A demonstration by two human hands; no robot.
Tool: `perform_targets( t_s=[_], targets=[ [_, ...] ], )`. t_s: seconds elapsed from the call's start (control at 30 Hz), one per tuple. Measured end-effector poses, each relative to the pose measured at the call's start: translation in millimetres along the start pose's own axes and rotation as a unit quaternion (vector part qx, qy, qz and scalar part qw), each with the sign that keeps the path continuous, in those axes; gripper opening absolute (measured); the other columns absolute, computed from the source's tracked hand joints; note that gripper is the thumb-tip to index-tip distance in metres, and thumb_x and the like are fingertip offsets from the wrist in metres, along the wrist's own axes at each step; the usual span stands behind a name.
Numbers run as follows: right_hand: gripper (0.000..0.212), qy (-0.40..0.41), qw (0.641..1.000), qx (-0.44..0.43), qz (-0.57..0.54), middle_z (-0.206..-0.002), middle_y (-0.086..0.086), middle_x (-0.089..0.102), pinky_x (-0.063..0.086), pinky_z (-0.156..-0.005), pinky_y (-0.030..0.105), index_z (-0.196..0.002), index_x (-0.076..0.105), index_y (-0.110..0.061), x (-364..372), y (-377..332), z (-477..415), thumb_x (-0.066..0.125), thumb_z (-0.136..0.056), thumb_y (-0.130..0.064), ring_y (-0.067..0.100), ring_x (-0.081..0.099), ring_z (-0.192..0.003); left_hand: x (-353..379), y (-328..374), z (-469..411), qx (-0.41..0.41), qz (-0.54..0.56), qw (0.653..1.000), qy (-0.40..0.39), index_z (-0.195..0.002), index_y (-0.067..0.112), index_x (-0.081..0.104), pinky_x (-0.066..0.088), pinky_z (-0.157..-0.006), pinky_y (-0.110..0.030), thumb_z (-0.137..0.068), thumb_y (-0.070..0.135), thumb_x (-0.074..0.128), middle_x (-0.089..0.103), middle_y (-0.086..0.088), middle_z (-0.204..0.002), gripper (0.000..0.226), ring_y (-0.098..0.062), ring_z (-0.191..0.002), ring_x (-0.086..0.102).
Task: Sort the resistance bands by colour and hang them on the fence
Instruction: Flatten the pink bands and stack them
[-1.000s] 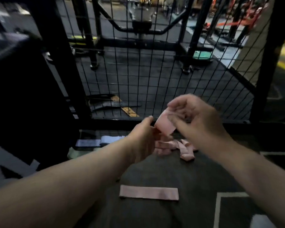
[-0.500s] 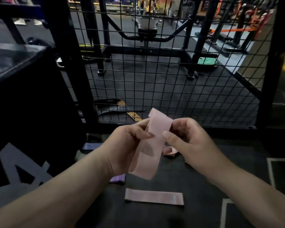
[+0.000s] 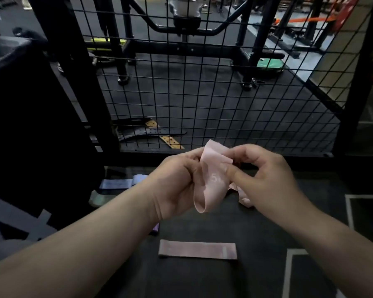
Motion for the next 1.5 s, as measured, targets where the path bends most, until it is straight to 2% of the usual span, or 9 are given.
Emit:
perform_targets(
  t_s=[0.13, 0.33, 0.47, 0.53, 0.67, 0.83, 1.13, 1.3, 1.5],
  targets=[
    [0.006, 0.069, 0.995, -0.047, 0.052, -0.096, -0.006, 0.068, 0.051, -0.071, 0.015, -0.089, 0.073, -0.026, -11, 3, -8, 0.074, -0.087, -0.020, 0.005, 0.065, -0.088, 0, -1, -7, -0.005, -0.025, 0.999, 0.029, -0.118, -0.002, 0.065, 0.044, -0.068, -0.033, -0.059, -0.016, 0.027, 0.063, -0.019, -0.101, 0.072, -0.027, -0.084, 0.061],
    [0.005, 0.129, 0.991, -0.020, -0.032, -0.089, -0.004, 0.072, 0.059, -0.079, 0.034, -0.090, 0.068, -0.023, -25, 0, -20, 0.070, -0.091, -0.018, 0.013, 0.069, -0.084, -13, -17, -19, -0.082, -0.208, 0.950, 0.217, -0.089, 0.002, 0.073, 0.053, -0.063, -0.031, -0.074, 0.000, 0.046, 0.072, -0.016, -0.087, 0.031, -0.032, -0.074, 0.065],
    [0.007, 0.119, 0.991, -0.034, -0.043, -0.089, -0.001, 0.073, 0.060, -0.081, 0.044, -0.093, 0.067, -0.020, -26, -5, -21, 0.071, -0.090, -0.015, 0.016, 0.070, -0.085, -21, -16, -22, -0.075, -0.299, 0.904, 0.298, -0.118, 0.010, 0.054, 0.050, -0.095, -0.050, -0.040, 0.024, 0.058, 0.058, -0.018, -0.118, 0.080, -0.035, -0.104, 0.058],
    [0.009, 0.113, 0.992, -0.039, -0.049, -0.089, 0.002, 0.073, 0.060, -0.080, 0.045, -0.092, 0.067, -0.021, -24, -7, -21, 0.072, -0.089, -0.013, 0.019, 0.070, -0.084, -17, -9, -21, 0.015, -0.341, 0.881, 0.329, -0.112, 0.021, 0.049, 0.046, -0.100, -0.046, -0.050, 0.028, 0.058, 0.051, -0.007, -0.119, 0.063, -0.029, -0.114, 0.051],
    [0.012, 0.103, 0.993, -0.035, -0.044, -0.090, -0.001, 0.074, 0.060, -0.080, 0.037, -0.095, 0.068, -0.019, -22, -9, -22, 0.072, -0.088, -0.011, 0.014, 0.071, -0.086, -3, -1, -18, 0.188, -0.270, 0.937, 0.117, -0.118, 0.012, 0.058, 0.045, -0.095, -0.029, -0.079, 0.016, 0.053, 0.064, -0.008, -0.120, 0.039, -0.016, -0.112, 0.059],
    [0.011, 0.086, 0.992, 0.008, -0.095, -0.091, 0.001, 0.075, 0.061, -0.072, 0.029, -0.102, 0.069, -0.011, -21, -18, -21, 0.068, -0.091, -0.011, 0.014, 0.072, -0.084, 8, -9, -14, 0.143, -0.234, 0.960, -0.056, -0.120, 0.000, 0.059, 0.045, -0.098, -0.039, -0.082, 0.012, 0.053, 0.065, -0.021, -0.114, 0.041, -0.035, -0.109, 0.059],
    [0.026, 0.171, 0.896, 0.176, -0.371, -0.108, 0.022, 0.072, 0.060, -0.076, 0.048, -0.126, 0.052, -0.002, -57, 2, -48, 0.046, -0.103, -0.011, 0.029, 0.073, -0.096, 0, -13, -13, -0.039, -0.243, 0.968, -0.059, -0.088, 0.003, 0.061, 0.029, -0.042, -0.014, -0.082, -0.003, 0.052, 0.057, 0.003, -0.054, 0.011, -0.003, -0.041, 0.046],
    [0.027, 0.237, 0.852, 0.187, -0.428, -0.089, 0.015, 0.075, 0.060, -0.063, 0.033, -0.125, 0.053, 0.000, -80, 11, -59, 0.037, -0.105, -0.010, 0.020, 0.075, -0.084, -17, -7, -18, -0.079, -0.288, 0.954, -0.032, -0.087, 0.003, 0.065, 0.044, -0.045, -0.021, -0.084, -0.004, 0.058, 0.064, -0.009, -0.070, 0.011, -0.014, -0.052, 0.057],
    [0.027, 0.313, 0.819, 0.216, -0.430, -0.097, 0.011, 0.069, 0.058, -0.063, 0.032, -0.111, 0.059, -0.004, -99, 16, -63, 0.033, -0.103, -0.006, 0.018, 0.069, -0.086, -28, 7, -20, -0.055, -0.268, 0.960, 0.056, -0.094, 0.002, 0.066, 0.050, -0.054, -0.028, -0.088, -0.007, 0.057, 0.066, -0.020, -0.080, 0.014, -0.021, -0.058, 0.059]
  ],
)
Point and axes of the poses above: each hand's wrist, its own z-axis away from the middle knuckle, its own x-axis out of the palm, y = z × x, the point moved 1 cm from there along -z, towards the middle knuckle
